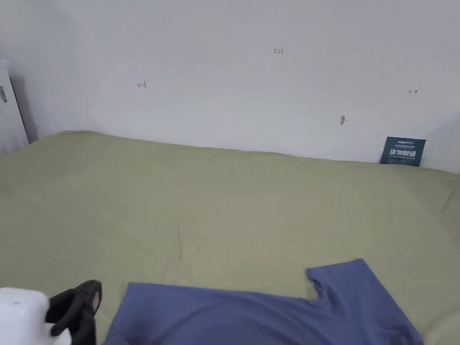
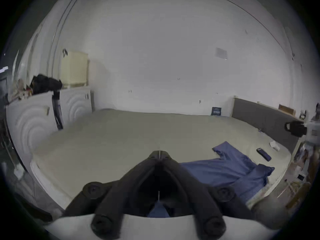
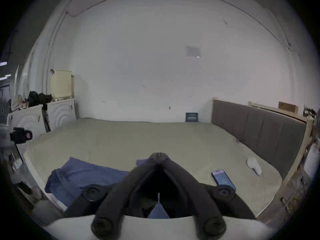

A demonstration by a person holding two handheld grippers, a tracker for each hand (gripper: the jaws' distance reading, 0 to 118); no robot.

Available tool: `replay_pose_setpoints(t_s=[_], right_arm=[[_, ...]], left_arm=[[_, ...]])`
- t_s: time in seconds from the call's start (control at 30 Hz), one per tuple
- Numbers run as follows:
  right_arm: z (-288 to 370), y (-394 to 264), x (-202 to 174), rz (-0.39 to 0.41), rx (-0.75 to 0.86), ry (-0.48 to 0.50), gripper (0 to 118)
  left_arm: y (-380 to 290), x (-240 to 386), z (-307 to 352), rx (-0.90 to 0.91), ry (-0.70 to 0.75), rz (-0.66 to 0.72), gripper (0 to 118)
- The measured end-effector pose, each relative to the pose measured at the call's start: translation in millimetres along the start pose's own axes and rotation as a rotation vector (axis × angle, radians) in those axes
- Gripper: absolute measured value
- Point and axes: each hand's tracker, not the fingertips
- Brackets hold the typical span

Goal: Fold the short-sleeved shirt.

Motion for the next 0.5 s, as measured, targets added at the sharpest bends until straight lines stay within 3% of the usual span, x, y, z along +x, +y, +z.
replay_pose_setpoints(t_s=[0.1, 0.23, 0.33, 0.37, 0.47, 0.5], right_arm=[[-8.7, -2.3, -14.3, 0.003, -0.007, 0.043, 0], [-23.6, -9.3, -16.9, 0.034, -0.032, 0.064, 0], [-38.4, -9.8, -15.2, 0.03, -0.064, 0.075, 0], [-43.9, -10.9, -14.5, 0.031, -0.072, 0.075, 0], [-58.5, -13.4, -12.0, 0.025, -0.093, 0.08, 0], [-63.6, -15.1, -10.6, 0.025, -0.105, 0.082, 0]], left_arm=[[8.1, 10.5, -9.7, -0.035, -0.079, 0.042, 0], [8.7, 10.9, -36.8, -0.059, -0.057, -0.003, 0], [16.4, -2.1, -86.2, -0.205, -0.151, 0.012, 4], [18.3, -5.7, -108.4, -0.268, -0.171, 0.009, 21], [14.4, -22.4, -187.0, -0.427, -0.193, 0.04, 46], [9.4, -27.8, -216.5, -0.499, -0.193, 0.057, 74]])
